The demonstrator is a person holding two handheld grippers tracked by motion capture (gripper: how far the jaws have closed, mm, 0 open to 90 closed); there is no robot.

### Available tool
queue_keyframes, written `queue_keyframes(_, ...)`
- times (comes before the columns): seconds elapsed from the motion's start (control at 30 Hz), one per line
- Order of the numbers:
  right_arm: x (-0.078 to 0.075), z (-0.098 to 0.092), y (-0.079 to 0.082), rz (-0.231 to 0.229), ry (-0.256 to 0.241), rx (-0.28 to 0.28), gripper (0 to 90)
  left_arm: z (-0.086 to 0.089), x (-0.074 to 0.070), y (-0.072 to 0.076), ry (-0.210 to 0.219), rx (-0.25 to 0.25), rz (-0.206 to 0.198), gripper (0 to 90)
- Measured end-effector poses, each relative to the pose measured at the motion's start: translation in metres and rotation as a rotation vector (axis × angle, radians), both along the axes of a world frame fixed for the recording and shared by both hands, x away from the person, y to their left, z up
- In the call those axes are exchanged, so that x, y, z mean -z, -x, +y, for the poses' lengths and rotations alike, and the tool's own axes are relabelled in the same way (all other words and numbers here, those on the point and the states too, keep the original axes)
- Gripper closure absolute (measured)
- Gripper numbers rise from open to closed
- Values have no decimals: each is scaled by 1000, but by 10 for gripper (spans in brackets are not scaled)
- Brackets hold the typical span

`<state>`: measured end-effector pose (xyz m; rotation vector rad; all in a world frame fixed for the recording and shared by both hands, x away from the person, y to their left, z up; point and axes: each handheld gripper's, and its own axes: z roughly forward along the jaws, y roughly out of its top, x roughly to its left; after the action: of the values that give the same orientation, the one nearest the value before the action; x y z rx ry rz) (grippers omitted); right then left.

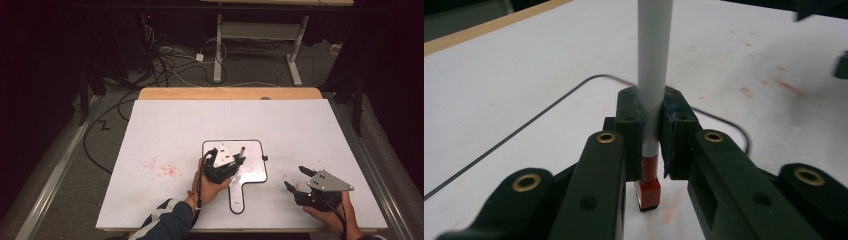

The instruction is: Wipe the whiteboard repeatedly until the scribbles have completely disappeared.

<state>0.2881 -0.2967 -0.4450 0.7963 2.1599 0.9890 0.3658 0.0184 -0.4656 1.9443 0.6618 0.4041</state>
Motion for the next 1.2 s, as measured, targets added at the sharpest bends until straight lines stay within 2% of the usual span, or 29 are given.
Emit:
queue_keyframes(0.1,1,1,-1,2,-1,4,326,5,1,0,33,-10,30,790)
queue_keyframes(0.17,1,3,-1,6,6,-8,326,-2,2,5,39,18,26,790)
queue_keyframes(0.27,1,4,-1,7,3,-9,326,-16,2,15,15,62,-3,790)
queue_keyframes(0.3,1,4,-1,7,3,-12,326,-19,2,18,17,75,-1,790)
queue_keyframes(0.37,2,4,-2,12,6,-14,325,-23,2,21,-1,78,-24,790)
queue_keyframes(0.4,2,4,-2,12,6,-14,325,-23,1,20,-6,75,-26,790)
queue_keyframes(0.47,2,4,-2,13,7,-15,326,-23,3,15,32,62,-1,790)
queue_keyframes(0.57,2,4,-3,16,4,-15,325,-33,4,11,39,62,9,790)
queue_keyframes(0.73,1,6,-2,10,10,-21,324,-62,3,17,38,159,21,790)
queue_keyframes(0.8,1,5,-2,10,5,-27,324,-67,2,20,19,170,5,789)
queue_keyframes(0.9,1,4,-1,16,2,-29,324,-62,2,16,47,172,42,789)
queue_keyframes(0.97,0,4,-1,17,-13,-35,327,-59,2,14,55,172,47,789)
queue_keyframes(1.03,-4,7,-4,27,-57,-46,352,-57,2,14,43,173,39,789)
queue_keyframes(1.1,-6,10,-5,22,-67,-49,360,-55,1,14,31,178,36,789)
queue_keyframes(1.13,-7,11,-7,21,-70,-47,364,-52,1,14,16,178,22,789)
queue_keyframes(1.2,-10,18,-9,9,-76,-60,367,-45,1,13,21,186,29,789)
